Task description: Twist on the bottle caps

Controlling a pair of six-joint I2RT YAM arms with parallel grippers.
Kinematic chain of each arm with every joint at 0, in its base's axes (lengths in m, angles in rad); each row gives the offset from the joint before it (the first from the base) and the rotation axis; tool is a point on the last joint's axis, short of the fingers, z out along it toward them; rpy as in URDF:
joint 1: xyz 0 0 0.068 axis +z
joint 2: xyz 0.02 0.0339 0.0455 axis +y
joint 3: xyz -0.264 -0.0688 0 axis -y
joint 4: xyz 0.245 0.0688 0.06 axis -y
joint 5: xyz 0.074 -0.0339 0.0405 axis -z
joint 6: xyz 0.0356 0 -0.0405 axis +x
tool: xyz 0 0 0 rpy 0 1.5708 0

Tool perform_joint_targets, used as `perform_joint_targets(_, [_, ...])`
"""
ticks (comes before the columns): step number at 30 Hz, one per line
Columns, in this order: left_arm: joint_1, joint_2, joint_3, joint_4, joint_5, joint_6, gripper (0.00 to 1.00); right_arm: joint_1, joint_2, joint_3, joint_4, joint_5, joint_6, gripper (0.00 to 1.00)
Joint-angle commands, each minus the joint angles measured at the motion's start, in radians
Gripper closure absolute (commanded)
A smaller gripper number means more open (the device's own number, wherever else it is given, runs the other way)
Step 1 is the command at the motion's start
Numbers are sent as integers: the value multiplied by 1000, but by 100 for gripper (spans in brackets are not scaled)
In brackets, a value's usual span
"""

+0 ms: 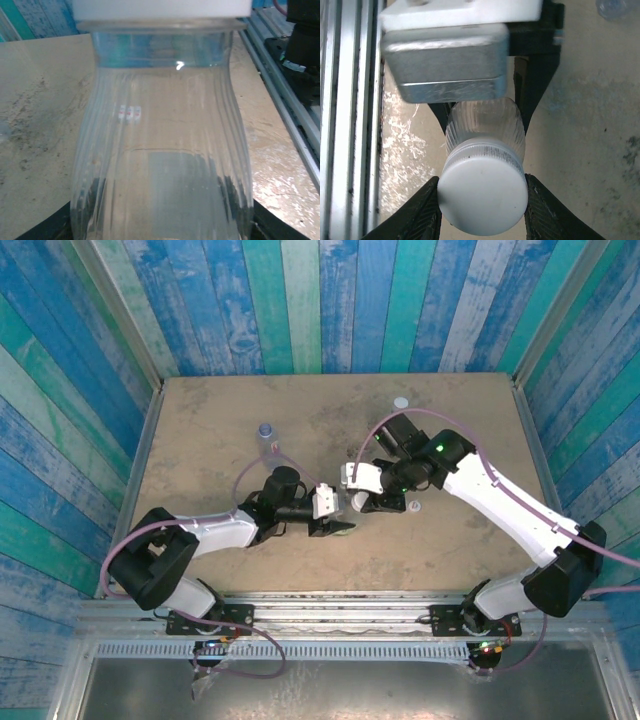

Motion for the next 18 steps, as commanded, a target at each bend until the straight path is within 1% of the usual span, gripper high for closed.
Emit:
perform_joint_targets(1, [1, -47, -17, 132, -119, -60, 45, 2, 19, 54, 2, 2, 259, 68])
perform_joint_targets(3, [0, -29, -13, 177, -146, -75, 45, -2, 19, 55, 16, 20, 406, 68])
perform_joint_targets(4, [0, -16, -6, 192, -159, -82, 45, -2, 20, 52, 27, 40, 499, 70])
perform_joint_targets(5, [0, -2, -1, 202, -167, -85, 45, -3, 20, 47, 35, 41, 579, 71])
perform_joint_targets(8, [0, 27, 4, 221, -181, -86, 46, -1, 14, 6, 73, 47, 806, 72])
perform_joint_targets(9, [0, 30, 0, 228, -187, -84, 46, -1, 13, 4, 73, 69, 875, 75])
perform_joint_targets(11, [1, 32, -9, 233, -192, -80, 46, 11, -3, -9, 75, 118, 999, 74])
perform_joint_targets(13, [-1, 34, -8, 218, -189, -75, 46, 30, -36, -34, 85, 143, 1019, 69])
perform_joint_targets(15, [0, 35, -7, 204, -175, -71, 46, 34, -73, -63, 111, 127, 993, 61])
perform_joint_targets(17, [0, 31, -7, 186, -169, -72, 45, 34, -100, -81, 130, 83, 897, 47])
perform_joint_targets(18, [-1, 24, -9, 173, -172, -72, 45, 34, -114, -85, 132, 56, 808, 40])
